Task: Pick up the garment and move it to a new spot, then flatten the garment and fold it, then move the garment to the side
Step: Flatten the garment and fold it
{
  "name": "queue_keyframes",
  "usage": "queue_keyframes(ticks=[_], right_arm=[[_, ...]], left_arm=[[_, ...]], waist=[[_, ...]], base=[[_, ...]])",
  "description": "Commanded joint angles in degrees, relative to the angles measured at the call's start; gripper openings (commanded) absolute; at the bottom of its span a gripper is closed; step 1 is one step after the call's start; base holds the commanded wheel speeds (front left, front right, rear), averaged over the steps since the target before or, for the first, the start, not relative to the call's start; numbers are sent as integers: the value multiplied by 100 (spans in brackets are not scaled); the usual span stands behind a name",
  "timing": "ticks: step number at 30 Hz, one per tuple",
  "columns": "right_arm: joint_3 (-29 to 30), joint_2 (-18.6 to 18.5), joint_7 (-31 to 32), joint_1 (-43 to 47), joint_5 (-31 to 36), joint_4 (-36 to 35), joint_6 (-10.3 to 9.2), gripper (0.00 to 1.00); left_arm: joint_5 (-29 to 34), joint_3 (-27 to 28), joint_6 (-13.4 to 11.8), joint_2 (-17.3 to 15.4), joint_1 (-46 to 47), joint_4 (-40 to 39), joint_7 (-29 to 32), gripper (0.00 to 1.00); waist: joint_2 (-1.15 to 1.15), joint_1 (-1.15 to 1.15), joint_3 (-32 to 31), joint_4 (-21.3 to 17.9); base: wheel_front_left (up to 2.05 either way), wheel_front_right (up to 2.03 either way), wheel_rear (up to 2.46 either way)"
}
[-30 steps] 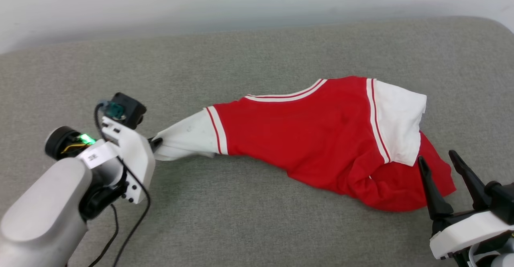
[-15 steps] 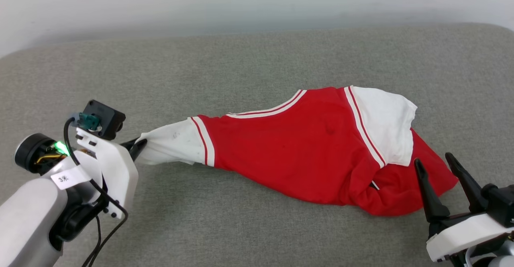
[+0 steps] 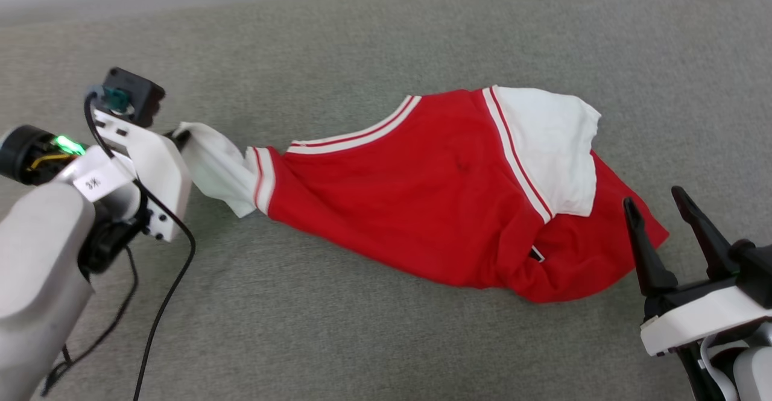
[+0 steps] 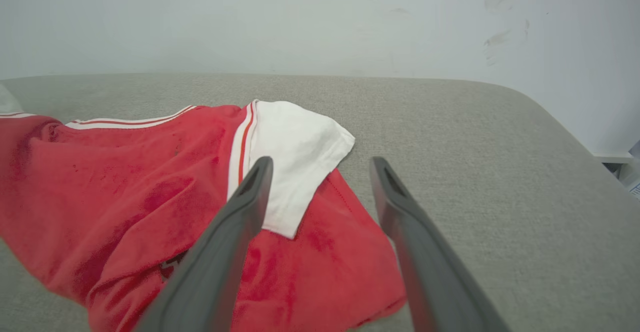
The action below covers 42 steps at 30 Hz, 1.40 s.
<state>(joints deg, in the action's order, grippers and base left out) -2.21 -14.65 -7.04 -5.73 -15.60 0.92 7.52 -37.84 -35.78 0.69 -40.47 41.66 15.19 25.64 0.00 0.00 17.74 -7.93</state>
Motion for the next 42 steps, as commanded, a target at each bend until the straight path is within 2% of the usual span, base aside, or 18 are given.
queue_keyframes(ticks=[1, 7, 16, 17, 18, 21, 24, 25, 26, 29, 35, 38, 39, 42], right_arm=[[-7, -23, -30, -109, -15, 5, -6, 100], [-34, -13, -118, -260, -1, 54, -6, 100], [-29, 21, -149, -311, 53, 163, -6, 100], [-14, 18, -146, -292, 57, 166, -6, 100], [1, 16, -138, -265, 64, 163, -6, 100], [23, -18, -124, -194, 75, 116, -6, 100], [64, -66, -93, -135, 60, 25, -6, 100], [73, -86, -66, -121, 54, -16, -6, 100], [61, -189, 41, -55, 23, -162, -6, 100], [67, -358, 196, -53, -15, -333, -6, 100], [-96, -1001, 662, -401, -177, -568, -6, 100], [-533, -1477, 1117, -579, -377, -647, -6, 100], [-1143, -2015, 1720, -755, -724, -768, -6, 100], [-1708, -2529, 2377, -901, -1124, -950, -7, 100]], left_arm=[[83, -3, 35, 22, 126, 136, -68, 0], [136, -7, 161, 378, 546, 1369, -474, 0], [170, -182, 364, 883, 672, 2971, -1053, 0], [197, -197, 380, 913, 694, 3067, -1178, 36], [229, -201, 399, 929, 722, 3143, -1336, 100], [280, -190, 403, 1004, 741, 3246, -1837, 100], [323, -125, 265, 1050, 603, 3197, -2415, 100], [346, -104, 203, 1055, 542, 3145, -2628, 100], [343, -9, -35, 1117, 285, 2908, -3161, 100], [352, 105, -354, 1089, -56, 2571, -3643, 100], [504, 339, -1277, 1121, -961, 1399, -4031, 100], [630, 510, -1708, 1097, -1474, 744, -4077, 100], [876, 748, -2111, 1170, -2000, -28, -4090, 100], [1209, 1047, -2456, 1268, -2562, -722, -4093, 100]], waist=[[0, 0, 149, -141], [0, 0, 332, -283], [0, 0, 307, -328], [0, 0, 276, -318], [0, 0, 240, -305], [0, 0, 95, -259], [0, 0, -90, -188], [0, 0, -149, -162], [0, 0, -344, -79], [0, 0, -501, -6], [0, 0, -718, 163], [0, 0, -791, 247], [0, 0, -854, 332], [0, 0, -903, 417]], base=[[0, 0, 0], [0, 0, 0], [0, 0, 0], [0, 0, 0], [0, 0, 0], [0, 0, 0], [0, 0, 0], [0, 0, 0], [0, 0, 0], [0, 0, 0], [0, 0, 0], [0, 0, 0], [0, 0, 0], [0, 0, 0]])
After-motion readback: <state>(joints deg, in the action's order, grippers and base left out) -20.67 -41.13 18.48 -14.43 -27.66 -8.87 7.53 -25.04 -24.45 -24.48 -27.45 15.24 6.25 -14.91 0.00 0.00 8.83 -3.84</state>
